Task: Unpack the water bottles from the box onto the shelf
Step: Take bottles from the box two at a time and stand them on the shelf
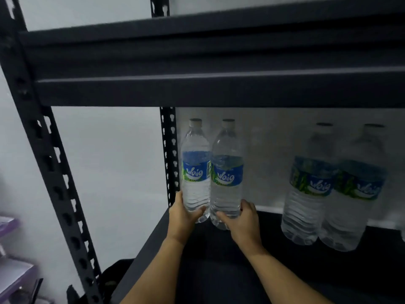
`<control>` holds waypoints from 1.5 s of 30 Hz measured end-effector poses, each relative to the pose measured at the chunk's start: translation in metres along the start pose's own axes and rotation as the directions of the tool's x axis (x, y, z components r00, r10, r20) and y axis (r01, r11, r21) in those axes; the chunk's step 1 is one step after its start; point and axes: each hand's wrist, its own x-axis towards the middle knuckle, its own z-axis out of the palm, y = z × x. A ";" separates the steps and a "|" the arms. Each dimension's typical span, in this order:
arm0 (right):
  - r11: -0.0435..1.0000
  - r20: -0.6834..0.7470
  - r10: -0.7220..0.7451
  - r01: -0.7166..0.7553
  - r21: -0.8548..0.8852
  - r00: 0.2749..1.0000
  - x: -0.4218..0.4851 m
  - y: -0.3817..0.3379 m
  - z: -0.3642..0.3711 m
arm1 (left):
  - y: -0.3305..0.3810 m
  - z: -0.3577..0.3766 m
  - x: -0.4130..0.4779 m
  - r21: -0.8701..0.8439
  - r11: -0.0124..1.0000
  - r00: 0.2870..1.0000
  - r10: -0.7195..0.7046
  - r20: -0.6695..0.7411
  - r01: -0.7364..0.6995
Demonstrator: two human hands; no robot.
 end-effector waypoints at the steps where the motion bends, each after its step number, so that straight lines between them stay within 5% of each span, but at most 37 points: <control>1: 1.000 -0.002 0.008 -0.008 0.004 1.000 -0.001 0.001 0.000 | 0.001 0.000 -0.001 -0.003 1.000 1.000 0.010 0.007 -0.010; 7: 0.994 0.083 0.098 -0.093 -0.054 0.992 -0.018 -0.001 -0.010 | -0.001 -0.004 -0.003 0.043 0.999 0.998 -0.007 0.068 0.004; 11: 0.989 0.145 0.106 -0.090 -0.118 0.984 -0.044 -0.007 -0.033 | 0.002 -0.006 -0.015 0.200 0.980 0.994 -0.029 0.105 0.008; 15: 0.959 0.198 0.081 -0.022 -0.282 0.977 -0.083 -0.014 -0.064 | 0.011 -0.010 -0.065 0.180 0.977 0.985 -0.135 0.106 0.115; 20: 0.948 0.241 0.006 0.071 -0.309 0.971 -0.134 -0.033 -0.109 | 0.040 -0.028 -0.148 0.340 0.940 0.964 -0.087 0.252 -0.004; 29: 0.957 0.342 0.014 0.086 -0.277 0.940 -0.225 -0.050 -0.178 | 0.083 -0.079 -0.269 0.452 0.880 0.959 0.015 0.283 -0.147; 39: 0.958 0.568 0.128 0.046 -0.283 0.813 -0.328 -0.025 -0.254 | 0.111 -0.112 -0.420 0.474 0.865 0.943 -0.279 0.183 0.164; 45: 0.979 0.667 0.021 0.120 -0.164 0.744 -0.363 -0.031 -0.274 | 0.135 -0.124 -0.477 0.502 0.824 0.952 -0.306 0.005 0.263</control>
